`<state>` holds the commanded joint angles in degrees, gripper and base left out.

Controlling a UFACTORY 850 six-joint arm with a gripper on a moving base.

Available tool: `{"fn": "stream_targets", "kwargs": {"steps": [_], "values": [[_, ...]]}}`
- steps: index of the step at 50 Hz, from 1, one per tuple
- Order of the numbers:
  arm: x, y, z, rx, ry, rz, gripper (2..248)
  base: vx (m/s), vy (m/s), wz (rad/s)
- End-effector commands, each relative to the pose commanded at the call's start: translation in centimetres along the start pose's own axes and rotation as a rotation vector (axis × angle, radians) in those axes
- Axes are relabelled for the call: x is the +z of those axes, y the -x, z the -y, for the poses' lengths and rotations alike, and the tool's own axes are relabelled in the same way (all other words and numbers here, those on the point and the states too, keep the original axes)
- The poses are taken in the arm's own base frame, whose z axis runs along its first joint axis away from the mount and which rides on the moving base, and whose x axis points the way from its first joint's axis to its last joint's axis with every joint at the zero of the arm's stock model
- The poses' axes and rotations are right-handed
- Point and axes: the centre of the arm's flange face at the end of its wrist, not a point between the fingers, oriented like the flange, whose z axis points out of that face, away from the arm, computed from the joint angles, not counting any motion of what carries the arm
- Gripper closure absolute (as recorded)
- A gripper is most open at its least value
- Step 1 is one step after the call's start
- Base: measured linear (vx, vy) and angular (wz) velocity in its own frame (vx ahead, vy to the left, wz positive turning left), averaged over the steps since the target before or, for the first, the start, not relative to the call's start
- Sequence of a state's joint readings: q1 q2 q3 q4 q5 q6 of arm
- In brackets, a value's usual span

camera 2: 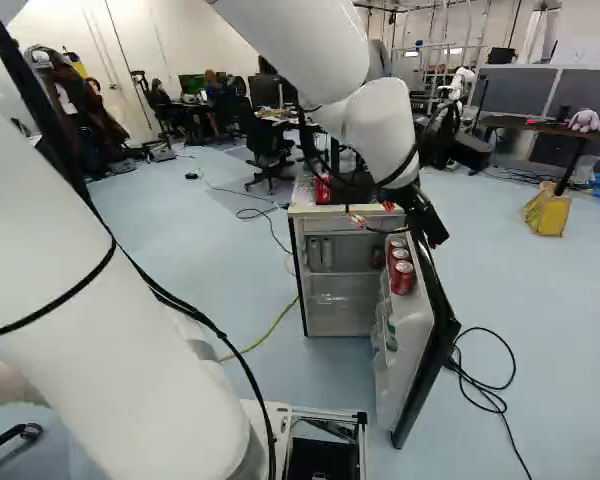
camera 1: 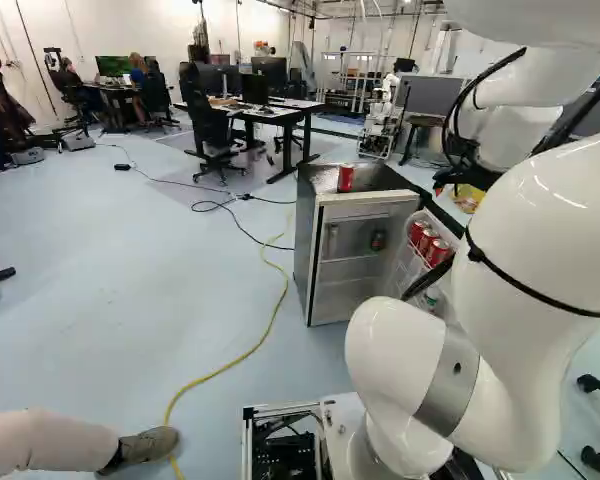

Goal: Grab a drink from the fridge

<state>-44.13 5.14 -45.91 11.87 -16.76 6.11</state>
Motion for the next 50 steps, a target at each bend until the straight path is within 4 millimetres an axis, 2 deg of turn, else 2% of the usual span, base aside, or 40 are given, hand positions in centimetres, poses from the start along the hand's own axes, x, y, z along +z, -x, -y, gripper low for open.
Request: {"fn": "stream_targets", "kwargs": {"steps": [19, 50], "values": [[-1.1, -2.1, -1.3, 0.123, -0.006, 0.065, 3, 0.0, 0.0, 0.0], [0.6, -6.2, -4.4, 0.207, 0.027, 0.079, 3, 0.0, 0.0, 0.0]]}}
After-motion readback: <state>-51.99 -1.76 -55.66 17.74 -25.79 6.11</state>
